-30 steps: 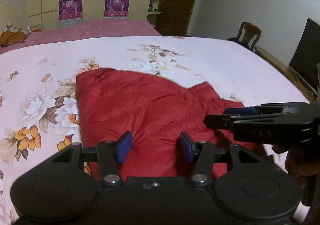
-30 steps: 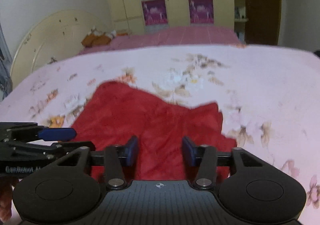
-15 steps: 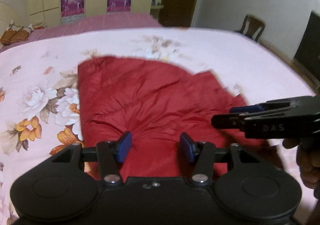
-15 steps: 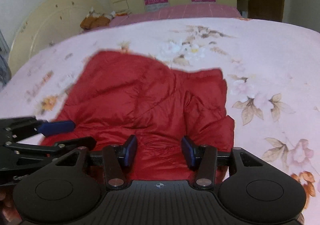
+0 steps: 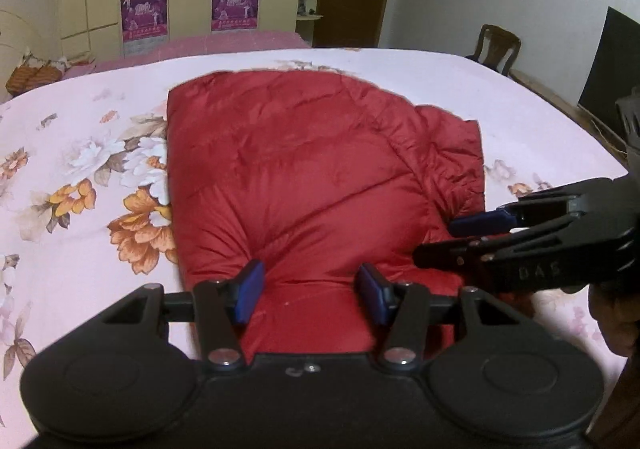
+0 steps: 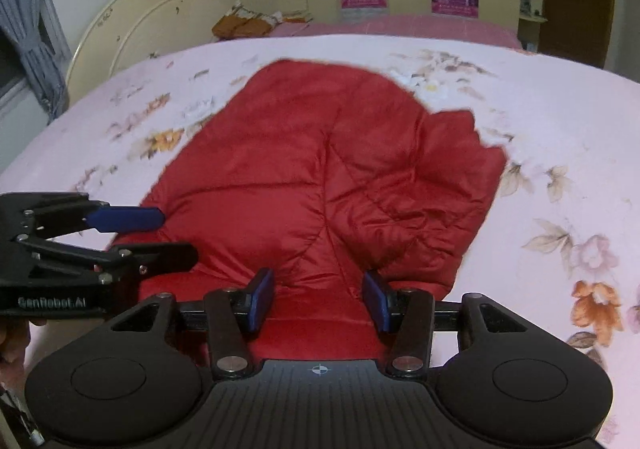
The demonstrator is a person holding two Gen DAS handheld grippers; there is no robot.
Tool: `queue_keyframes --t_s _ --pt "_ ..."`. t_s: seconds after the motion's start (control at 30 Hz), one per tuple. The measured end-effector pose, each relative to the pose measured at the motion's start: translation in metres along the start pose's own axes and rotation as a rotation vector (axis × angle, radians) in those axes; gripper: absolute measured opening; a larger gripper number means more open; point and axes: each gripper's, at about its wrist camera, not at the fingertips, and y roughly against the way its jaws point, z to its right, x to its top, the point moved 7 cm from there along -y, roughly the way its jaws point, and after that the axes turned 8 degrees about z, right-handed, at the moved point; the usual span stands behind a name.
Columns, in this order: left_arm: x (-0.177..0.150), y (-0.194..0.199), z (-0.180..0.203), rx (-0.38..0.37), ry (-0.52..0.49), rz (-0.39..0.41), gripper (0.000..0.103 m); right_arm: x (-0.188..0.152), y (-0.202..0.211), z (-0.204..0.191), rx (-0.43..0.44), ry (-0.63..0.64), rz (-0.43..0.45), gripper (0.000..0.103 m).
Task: Fold large clothes
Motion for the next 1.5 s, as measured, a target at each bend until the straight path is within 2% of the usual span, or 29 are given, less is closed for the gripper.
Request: queue_keyframes --t_s 0.1,0.17,0.27,0.37,0.4,0.43,0.67,0.77,0.8,0.9,0.97,1.03,1.1,1.17,1.27,1.43,1.5 --pt "0.006 0.01 -0.002 -0.005 0.037 -0.01 0.051 0.005 0.005 0.0 -0.001 -0.004 -0.005 0.048" --pt "0.011 0.031 0.002 -0.023 0.06 0.012 0.05 0.011 0.023 -0.002 0.009 -0.01 0.024 0.048" --pt "0.008 0.054 0.01 -0.018 0.04 0.039 0.051 0.011 0.053 -0.008 0.032 0.002 0.052 0.048" --pt "-0.003 0.062 0.015 -0.01 0.015 0.031 0.05 0.002 0.066 -0.012 0.038 0.008 0.041 0.048" --pt "-0.007 0.061 0.015 -0.006 0.008 0.02 0.05 -0.001 0.066 -0.013 0.035 0.017 0.036 0.039" --pt "-0.011 0.059 0.015 -0.006 0.01 0.012 0.05 -0.007 0.064 -0.014 0.033 0.019 0.022 0.036" --pt "-0.028 0.045 0.012 0.004 -0.011 -0.01 0.051 -0.036 0.036 -0.008 0.019 0.026 -0.045 0.035" --pt "-0.019 0.049 0.008 -0.011 0.01 -0.019 0.047 -0.035 0.033 -0.006 0.029 0.024 -0.064 0.036" --pt "-0.009 0.056 0.004 -0.016 0.027 0.008 0.047 -0.027 0.038 -0.004 0.031 0.013 -0.058 0.036" --pt "0.019 0.065 -0.01 0.004 0.027 0.106 0.05 0.009 0.068 0.015 0.017 -0.044 0.095 0.036" --pt "0.033 0.054 -0.019 0.011 0.028 0.13 0.051 0.032 0.072 0.036 -0.015 -0.075 0.163 0.036" --pt "0.045 0.034 -0.029 0.014 0.042 0.14 0.051 0.049 0.061 0.056 -0.044 -0.11 0.195 0.035" --pt "0.053 0.014 -0.036 0.017 0.054 0.135 0.051 0.061 0.048 0.066 -0.04 -0.117 0.214 0.018" --pt "0.057 -0.002 -0.04 0.017 0.061 0.127 0.051 0.065 0.032 0.07 -0.038 -0.097 0.208 0.017" --pt "0.053 -0.021 -0.048 0.035 0.065 0.087 0.053 0.057 0.004 0.081 -0.058 -0.082 0.17 0.008" --pt "0.043 -0.033 -0.058 0.053 0.111 0.06 0.053 0.035 -0.029 0.097 -0.068 -0.145 0.128 0.008" --pt "0.043 -0.033 -0.056 0.062 0.099 0.054 0.053 0.03 -0.034 0.1 -0.068 -0.175 0.129 0.008"
